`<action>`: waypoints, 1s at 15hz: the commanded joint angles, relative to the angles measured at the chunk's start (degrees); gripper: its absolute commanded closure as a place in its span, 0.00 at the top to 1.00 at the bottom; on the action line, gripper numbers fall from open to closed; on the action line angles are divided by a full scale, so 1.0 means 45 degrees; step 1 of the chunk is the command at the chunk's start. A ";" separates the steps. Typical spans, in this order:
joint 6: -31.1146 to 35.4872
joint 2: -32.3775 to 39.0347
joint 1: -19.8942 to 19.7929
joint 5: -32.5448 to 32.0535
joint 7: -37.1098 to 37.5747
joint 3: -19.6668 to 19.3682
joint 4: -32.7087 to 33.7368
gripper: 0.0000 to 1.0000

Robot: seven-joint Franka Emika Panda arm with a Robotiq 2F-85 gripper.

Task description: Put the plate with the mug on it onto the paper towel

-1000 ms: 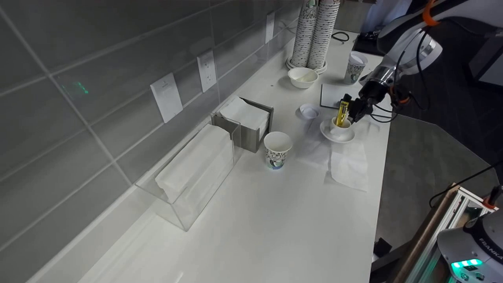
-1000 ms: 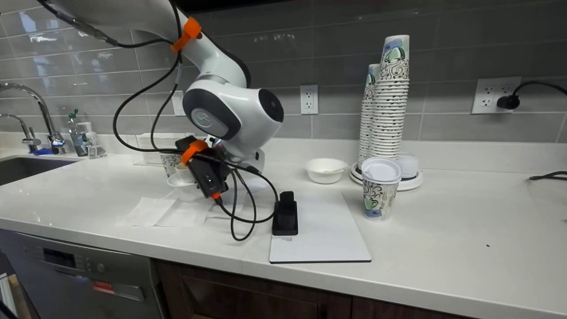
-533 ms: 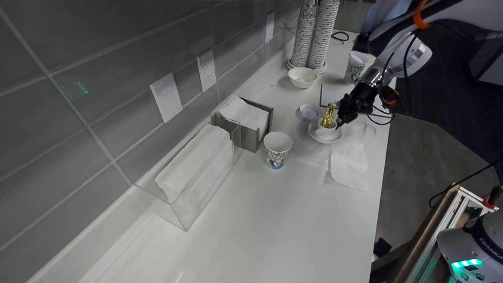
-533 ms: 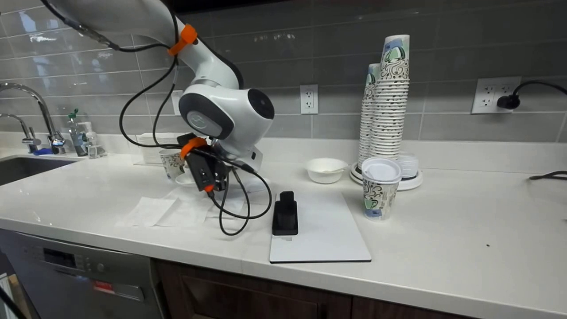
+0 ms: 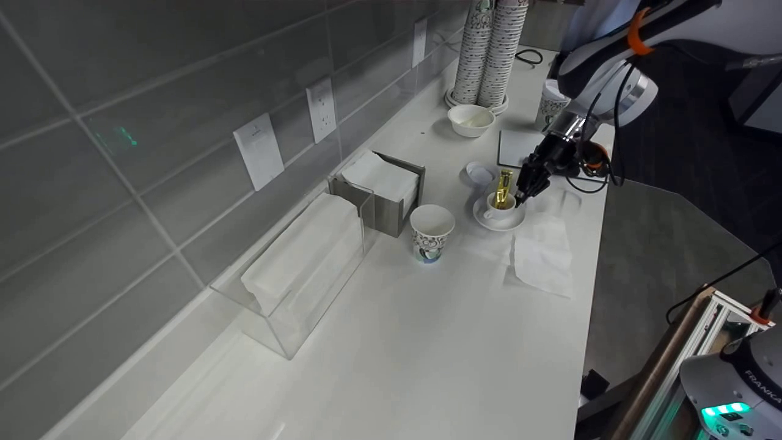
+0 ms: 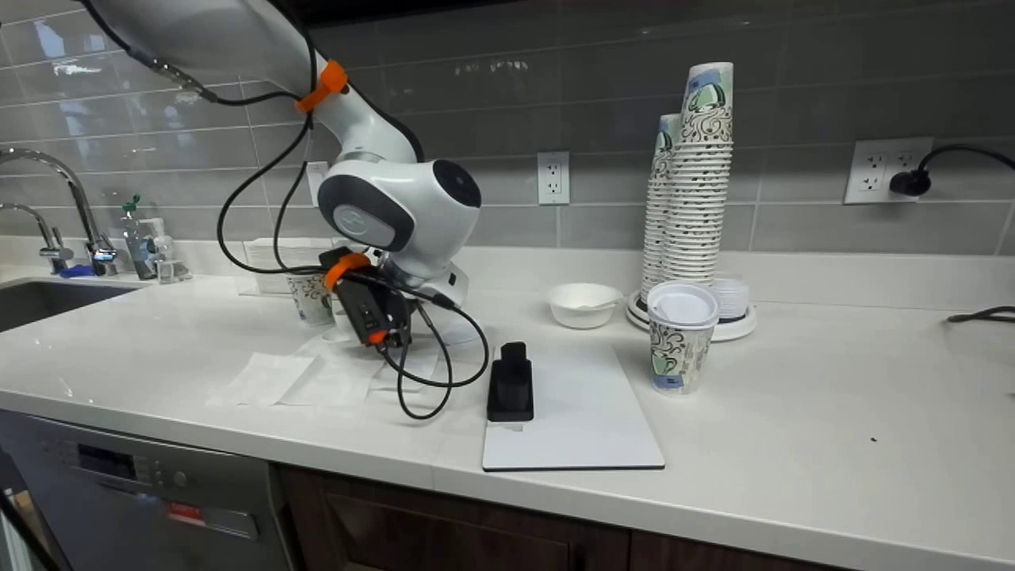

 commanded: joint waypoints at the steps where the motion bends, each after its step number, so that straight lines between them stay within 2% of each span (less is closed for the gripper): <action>1: 0.0107 0.0225 0.0158 -0.0903 0.0522 0.0064 0.0252 0.02; 5: 0.0001 0.0445 0.0087 -0.1576 0.0513 0.0133 0.0452 0.02; 6: -0.0026 0.0436 0.0085 -0.1734 0.0476 0.0144 0.0495 0.14; 7: 0.0011 0.0420 0.0079 -0.1900 0.0400 0.0154 0.0520 0.34; 15: 0.1301 -0.0490 0.0260 -0.3487 0.0193 0.0257 -0.0361 0.87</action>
